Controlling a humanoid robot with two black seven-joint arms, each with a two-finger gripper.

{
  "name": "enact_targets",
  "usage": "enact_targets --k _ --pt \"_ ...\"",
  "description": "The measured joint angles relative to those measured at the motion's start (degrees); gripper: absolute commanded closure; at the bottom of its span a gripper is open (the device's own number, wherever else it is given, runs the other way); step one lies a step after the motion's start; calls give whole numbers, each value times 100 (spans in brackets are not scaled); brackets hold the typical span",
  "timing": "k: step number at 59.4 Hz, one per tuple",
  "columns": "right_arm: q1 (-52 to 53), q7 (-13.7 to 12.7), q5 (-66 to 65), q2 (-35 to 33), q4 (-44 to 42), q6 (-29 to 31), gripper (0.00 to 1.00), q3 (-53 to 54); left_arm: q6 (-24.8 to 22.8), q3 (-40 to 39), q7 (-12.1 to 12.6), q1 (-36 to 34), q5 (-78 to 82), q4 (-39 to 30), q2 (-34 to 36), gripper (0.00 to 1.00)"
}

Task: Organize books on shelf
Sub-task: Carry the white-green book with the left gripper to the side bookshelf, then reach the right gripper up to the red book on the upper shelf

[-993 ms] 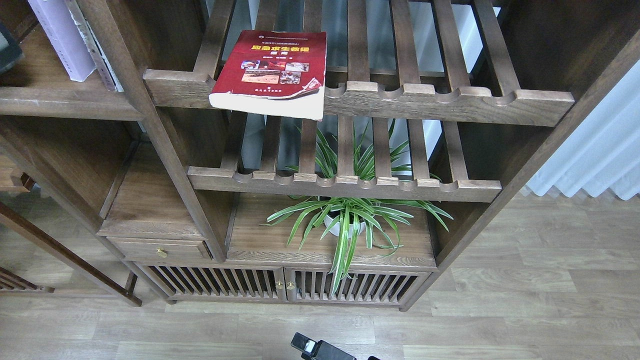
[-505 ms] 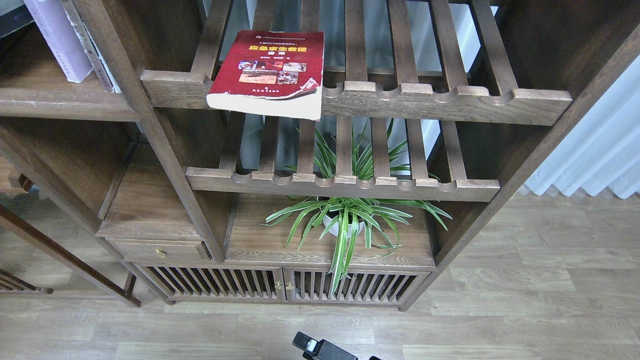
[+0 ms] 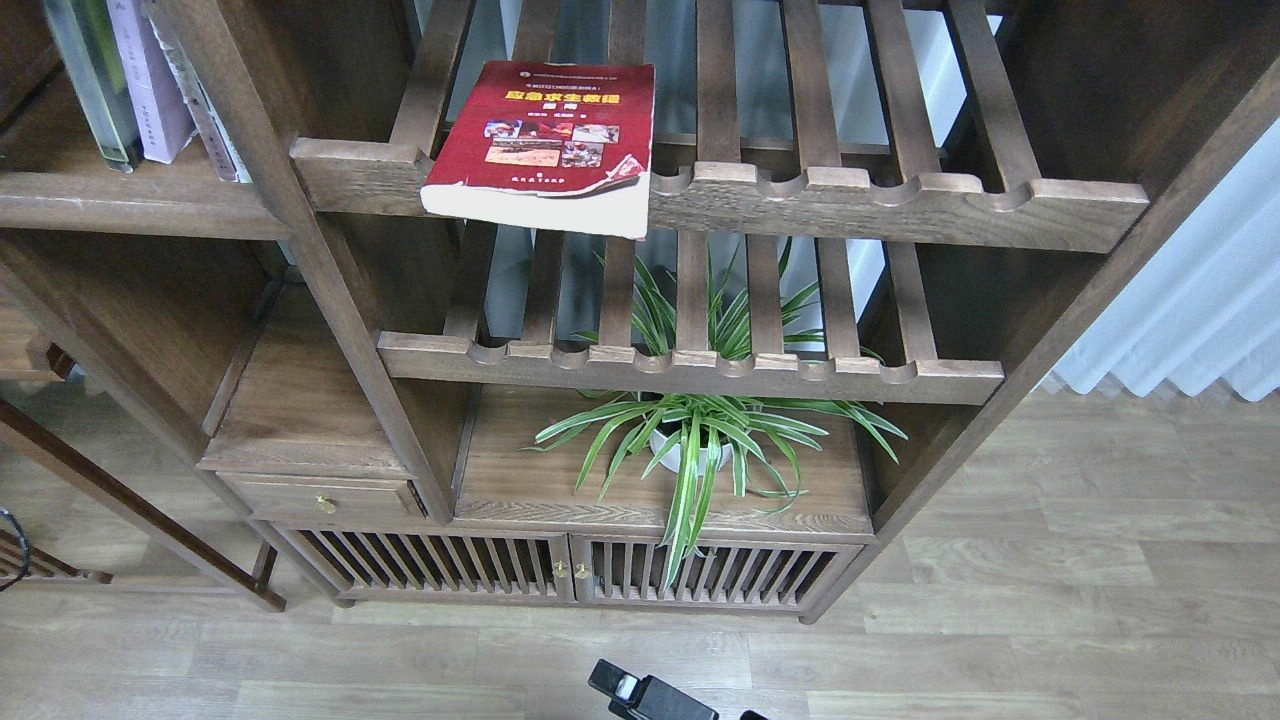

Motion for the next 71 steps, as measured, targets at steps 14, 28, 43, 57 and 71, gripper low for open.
enact_targets --k 14,28,43,57,71 --pt "54 544 286 0 30 0 1 -7 -5 -1139 -11 1571 -974 -1048 1 46" --pt "243 1380 337 -1 198 0 1 -9 -5 -1482 -14 3394 -1985 -1907 -171 30" --pt "802 1895 337 0 415 0 4 -13 -2 -1314 0 4984 -2195 -2087 -1047 1" --pt "1259 1908 245 0 1038 0 3 -175 -1 -1243 -13 5776 -2368 -1798 -1273 1" --pt "2276 1935 -6 0 1370 0 3 -327 -1 -1279 -11 5827 -2434 -1599 -1237 1"
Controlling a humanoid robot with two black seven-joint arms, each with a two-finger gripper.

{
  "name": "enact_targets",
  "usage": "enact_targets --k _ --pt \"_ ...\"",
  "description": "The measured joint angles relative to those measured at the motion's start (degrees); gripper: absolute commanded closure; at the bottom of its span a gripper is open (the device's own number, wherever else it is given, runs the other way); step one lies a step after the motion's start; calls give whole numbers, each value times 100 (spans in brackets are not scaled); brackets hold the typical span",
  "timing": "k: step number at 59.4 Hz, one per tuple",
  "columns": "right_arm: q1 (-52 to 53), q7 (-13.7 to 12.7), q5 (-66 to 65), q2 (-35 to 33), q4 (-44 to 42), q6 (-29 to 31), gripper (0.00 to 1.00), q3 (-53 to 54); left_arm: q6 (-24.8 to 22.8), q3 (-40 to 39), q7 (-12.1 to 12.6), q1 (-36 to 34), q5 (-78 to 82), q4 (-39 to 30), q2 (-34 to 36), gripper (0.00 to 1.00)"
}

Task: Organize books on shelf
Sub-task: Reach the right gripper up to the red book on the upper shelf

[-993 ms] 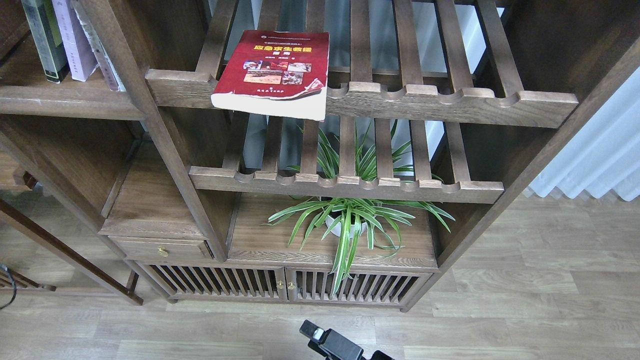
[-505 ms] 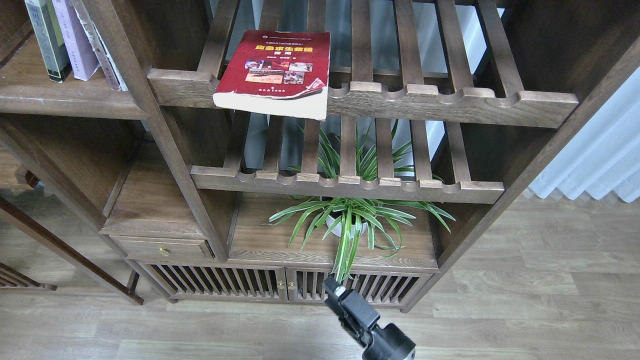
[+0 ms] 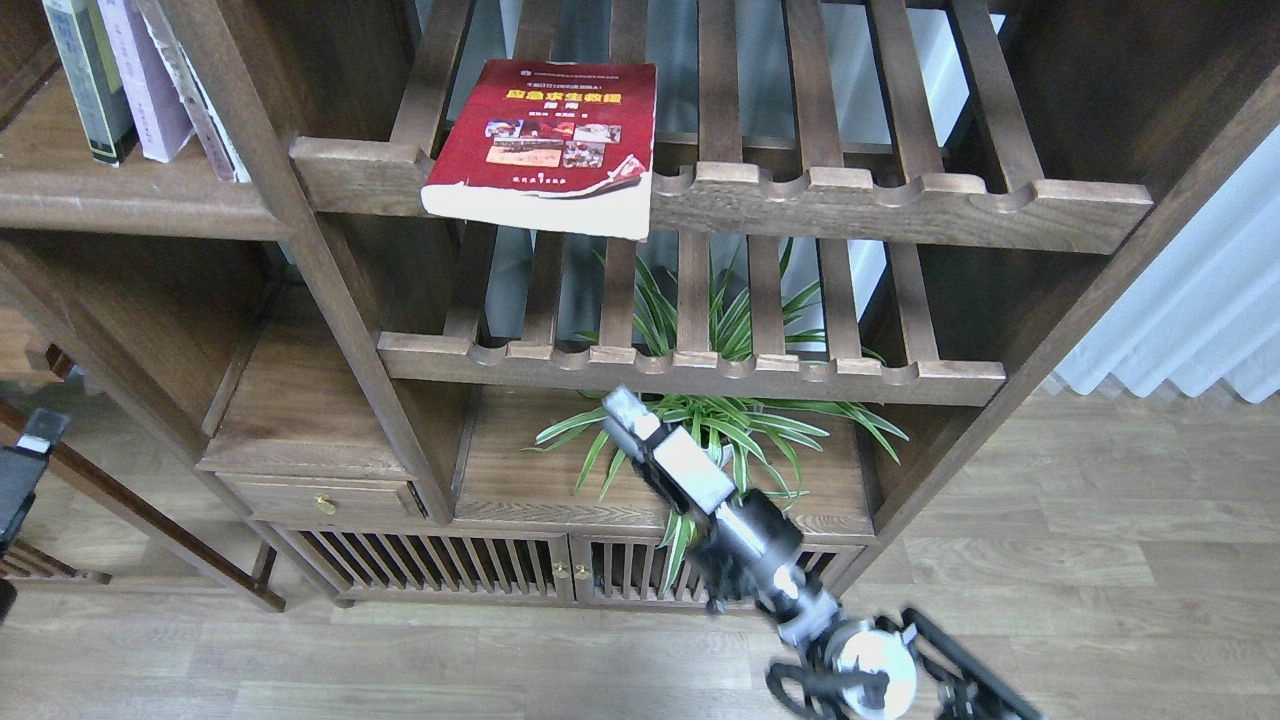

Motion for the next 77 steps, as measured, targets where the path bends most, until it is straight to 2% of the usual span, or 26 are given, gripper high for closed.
enact_targets --k 6,12,23,31,50,65,77 --pt "315 166 -8 0 56 -174 3 -61 0 -13 1 1 -1 21 1 1" --pt "604 390 -4 0 113 -643 3 -127 0 -39 2 1 -1 33 2 1" --pt "1020 609 45 0 140 -1561 3 -237 -2 -91 -3 1 -9 83 2 1" --pt "1248 793 144 0 202 -1774 3 -269 -2 -99 -6 1 -10 98 2 1" --pt "1638 832 186 0 404 -1908 4 -405 -2 -102 -7 -9 -10 100 10 1" --pt "1813 830 200 0 395 -2880 3 -405 -2 -109 -13 -9 -49 155 23 1" --pt "2120 825 354 0 375 -3123 3 -394 -2 -118 -8 -9 -62 184 50 1"
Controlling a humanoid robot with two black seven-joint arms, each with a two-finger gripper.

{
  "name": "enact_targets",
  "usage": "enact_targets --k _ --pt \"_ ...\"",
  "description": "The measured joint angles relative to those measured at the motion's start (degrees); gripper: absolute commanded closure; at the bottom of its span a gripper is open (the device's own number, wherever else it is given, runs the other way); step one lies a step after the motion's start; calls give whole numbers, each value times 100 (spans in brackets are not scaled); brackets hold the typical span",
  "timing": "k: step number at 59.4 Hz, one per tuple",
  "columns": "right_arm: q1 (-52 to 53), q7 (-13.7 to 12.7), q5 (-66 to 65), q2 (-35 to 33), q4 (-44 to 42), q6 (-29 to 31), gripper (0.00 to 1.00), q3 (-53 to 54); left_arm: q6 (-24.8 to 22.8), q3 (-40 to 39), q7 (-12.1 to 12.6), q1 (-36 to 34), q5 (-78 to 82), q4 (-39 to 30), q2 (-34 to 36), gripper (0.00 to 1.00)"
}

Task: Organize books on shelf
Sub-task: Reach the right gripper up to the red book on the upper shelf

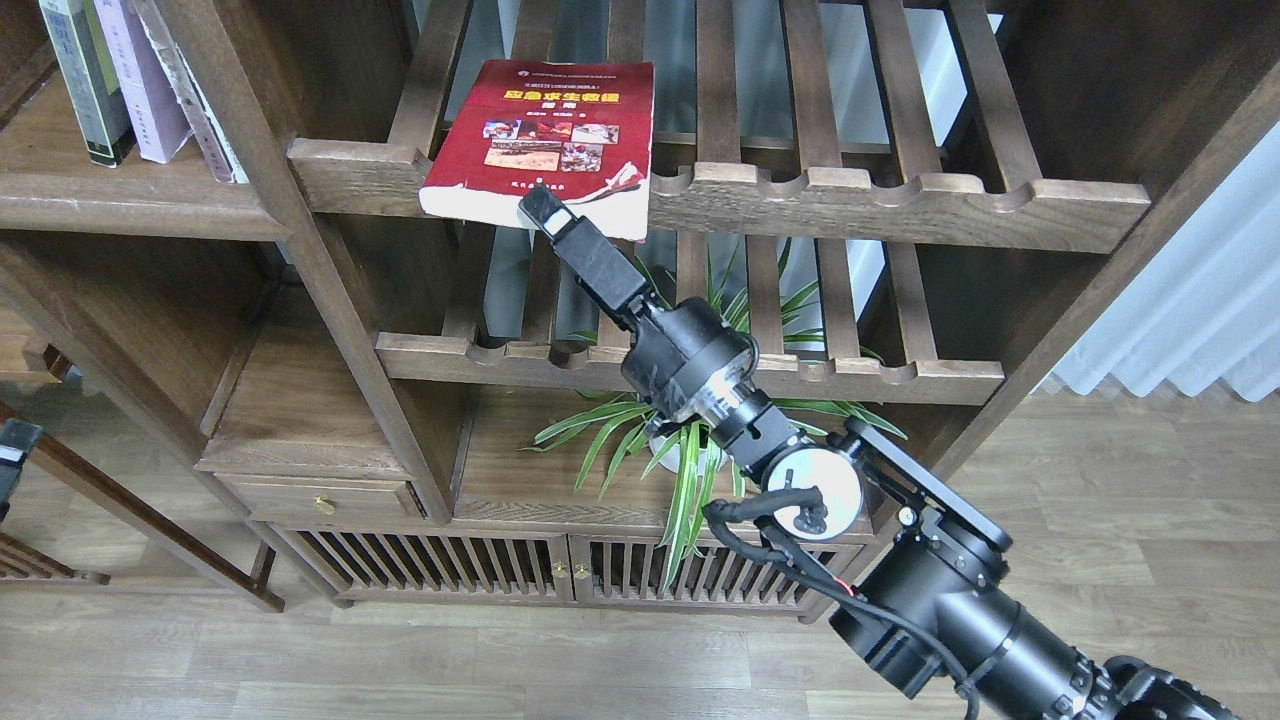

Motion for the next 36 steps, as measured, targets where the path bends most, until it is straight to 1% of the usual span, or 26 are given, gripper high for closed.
enact_targets --k 6,8,13,14,17,18,20,21,22,23,24,25,26,27,32,36 --pt "94 3 39 0 0 -9 5 15 0 -14 2 0 -1 2 3 1" --pt "110 4 45 0 0 -16 8 20 0 -15 2 0 -1 3 3 1" --pt "125 6 51 0 0 -56 18 33 0 -17 2 0 -1 3 3 1" --pt "127 6 63 0 -2 -83 33 47 0 -17 2 0 -1 3 4 1" --pt "128 6 75 0 -4 -90 44 53 0 -18 2 0 -1 3 4 1" --pt "128 6 90 0 -5 -91 51 58 0 -18 2 0 -1 3 4 1" --pt "128 6 131 0 -5 -91 56 69 0 -19 2 0 -1 3 4 1" --pt "128 6 150 0 -5 -92 64 74 0 -21 2 0 -2 3 4 1" --pt "125 6 168 0 -5 -93 68 80 0 -22 2 0 -2 3 4 1" --pt "120 4 182 0 -5 -94 75 87 0 -23 2 0 -3 3 4 1" --pt "109 -3 198 0 -6 -95 79 100 0 -25 2 0 -3 3 4 1" --pt "98 -11 207 0 -6 -96 88 112 0 -25 2 0 -3 3 4 1" --pt "84 -23 217 0 -7 -96 93 129 0 -26 2 0 -3 3 4 1" --pt "73 -32 222 0 -8 -94 95 144 0 -26 2 0 -3 4 4 1" --pt "-23 -100 247 0 -8 -19 96 233 0 -26 2 0 -3 27 5 1" --pt "-129 -205 263 0 -8 118 96 286 0 7 2 0 -22 108 7 1"
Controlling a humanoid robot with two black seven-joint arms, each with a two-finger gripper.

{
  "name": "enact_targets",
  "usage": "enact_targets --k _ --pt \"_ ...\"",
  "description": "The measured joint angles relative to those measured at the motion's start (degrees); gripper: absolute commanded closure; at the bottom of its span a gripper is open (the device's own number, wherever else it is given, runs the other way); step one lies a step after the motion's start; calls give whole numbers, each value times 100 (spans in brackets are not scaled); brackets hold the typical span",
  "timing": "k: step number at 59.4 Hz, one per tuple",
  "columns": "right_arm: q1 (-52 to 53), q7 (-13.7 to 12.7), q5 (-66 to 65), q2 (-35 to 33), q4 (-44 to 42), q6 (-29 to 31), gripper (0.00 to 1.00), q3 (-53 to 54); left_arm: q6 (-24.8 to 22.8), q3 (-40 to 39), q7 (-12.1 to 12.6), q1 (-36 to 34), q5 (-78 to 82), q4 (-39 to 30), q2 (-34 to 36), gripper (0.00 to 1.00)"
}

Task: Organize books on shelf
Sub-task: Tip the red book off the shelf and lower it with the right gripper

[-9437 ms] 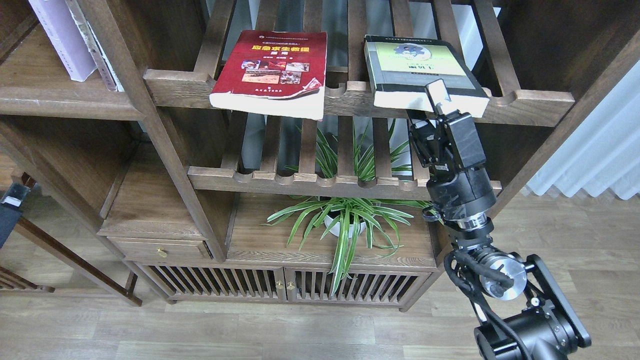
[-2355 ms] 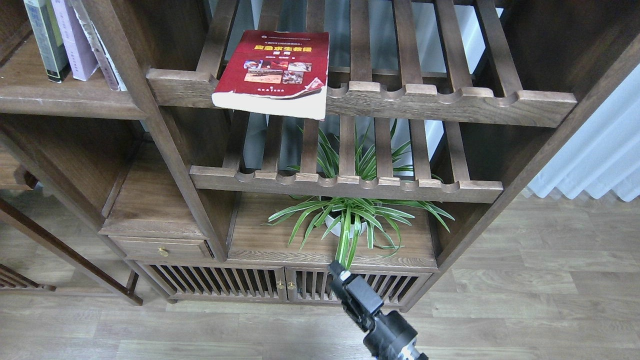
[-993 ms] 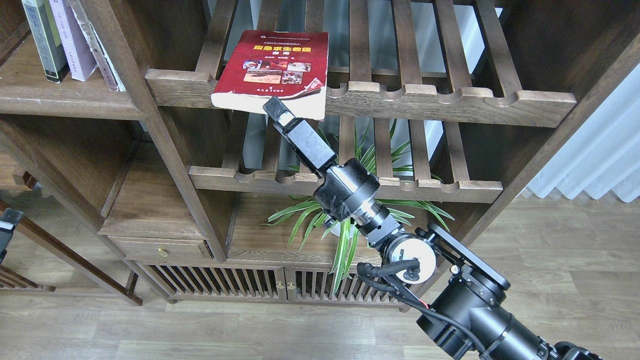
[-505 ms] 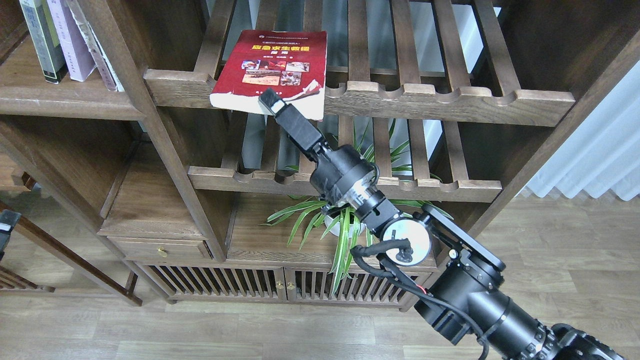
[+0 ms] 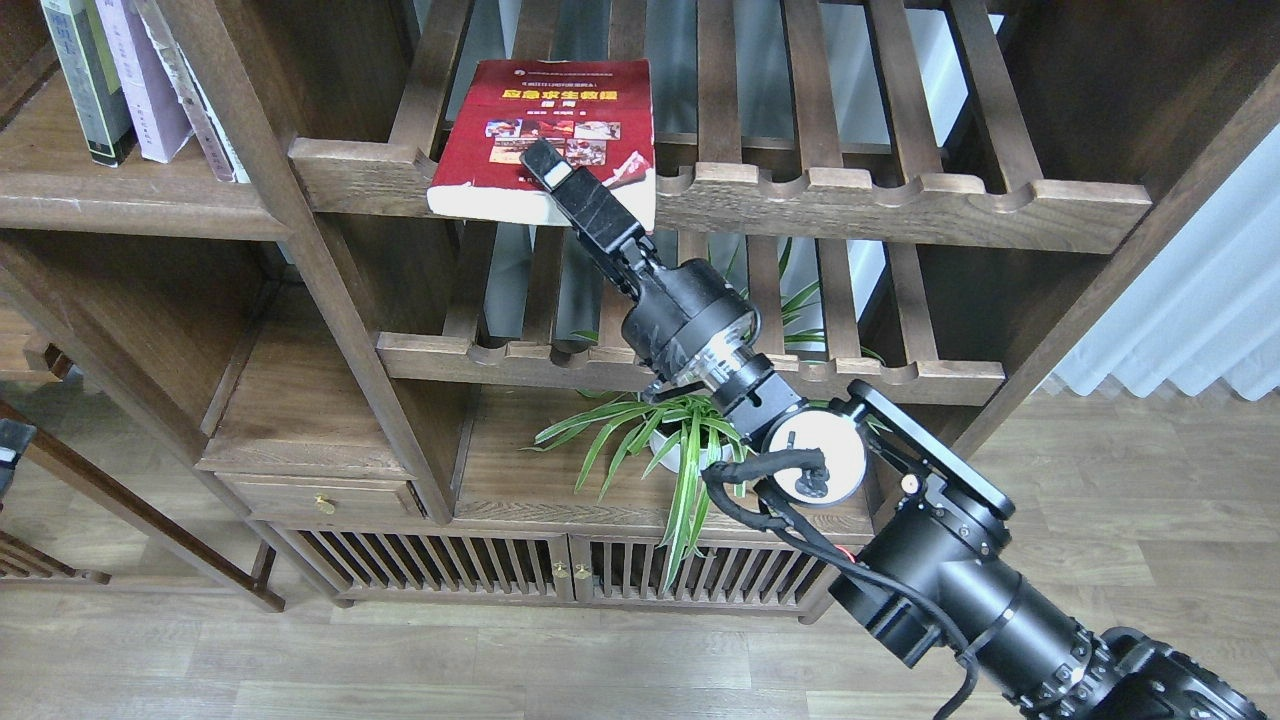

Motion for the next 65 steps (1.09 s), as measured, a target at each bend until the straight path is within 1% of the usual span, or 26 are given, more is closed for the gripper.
enact_targets --k 5,12,22,29,30,37,40,47,56,61,65 --pt "-187 -110 6 0 15 286 96 7 0 82 1 0 -80 63 0 0" --pt "-696 -246 2 0 135 948 96 -46 0 316 11 4 -329 87 7 1" --pt "-1695 -506 -118 0 247 1911 96 -140 0 877 27 37 -620 89 45 1" --pt "-2156 -555 -137 0 231 2562 96 -206 0 1156 32 28 -637 83 49 1" --pt "-2323 -559 -132 0 165 2829 96 -252 0 1267 28 16 -640 81 35 1" --pt "-2527 -592 -132 -48 -53 2979 97 -252 0 1514 8 4 -666 78 -2 1" --pt "-2678 -689 -152 -92 -184 2990 97 -223 0 1663 4 0 -682 78 -17 1" --pt "-2906 -1011 -173 -197 -302 3003 97 -132 0 2043 0 -21 -698 67 -81 1" --pt "-3008 -1170 -173 -494 -616 3005 96 39 0 2381 -25 -22 -755 12 -211 1" --pt "-3016 -1294 -173 -551 -912 3005 96 63 0 2628 -96 -20 -925 3 -290 1" --pt "-3018 -1456 -180 -540 -1220 3005 96 77 0 2997 -192 -25 -1163 -17 -328 1"
